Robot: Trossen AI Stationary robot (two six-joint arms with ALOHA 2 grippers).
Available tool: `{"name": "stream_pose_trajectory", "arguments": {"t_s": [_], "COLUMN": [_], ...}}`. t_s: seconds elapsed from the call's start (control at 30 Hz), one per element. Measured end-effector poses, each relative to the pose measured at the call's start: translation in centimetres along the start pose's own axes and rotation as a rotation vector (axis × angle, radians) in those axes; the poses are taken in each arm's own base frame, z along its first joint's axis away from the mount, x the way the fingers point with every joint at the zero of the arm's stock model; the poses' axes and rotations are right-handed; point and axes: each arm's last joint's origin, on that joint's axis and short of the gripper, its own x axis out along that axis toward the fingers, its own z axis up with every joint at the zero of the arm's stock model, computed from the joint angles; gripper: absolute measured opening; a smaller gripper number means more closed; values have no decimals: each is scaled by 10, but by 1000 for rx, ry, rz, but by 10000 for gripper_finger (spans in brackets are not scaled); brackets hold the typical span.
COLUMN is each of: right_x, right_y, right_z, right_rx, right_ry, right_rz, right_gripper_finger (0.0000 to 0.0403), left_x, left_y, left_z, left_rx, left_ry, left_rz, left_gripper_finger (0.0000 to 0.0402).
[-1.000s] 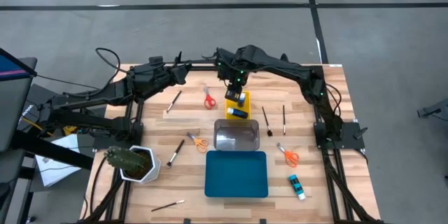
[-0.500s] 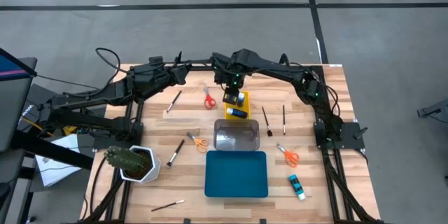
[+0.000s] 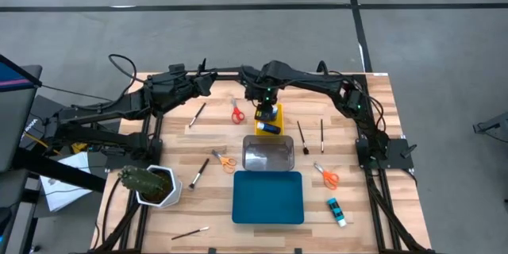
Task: Pick & Place Paint Supplies
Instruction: Put the blue paint bottle into the yellow bin
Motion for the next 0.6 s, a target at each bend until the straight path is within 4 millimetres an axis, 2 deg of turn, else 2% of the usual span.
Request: {"name": "stream_pose_trajectory", "arguments": {"t_s": [0.3,0.6], "right_x": [5,5], "right_y": [2,-5], "right_z": [3,2], "right_rx": [-8,3], "right_ry": [-29,-30], "right_rz": [-2,-3], "right_gripper_finger": [112,112], "left_x": [0,0], "left_y": [0,0], "left_z": [0,0], "left_rx": [0,-1], "left_ry": [0,0], "left_rz": [0,0], "left_gripper_finger": [181,181]}}
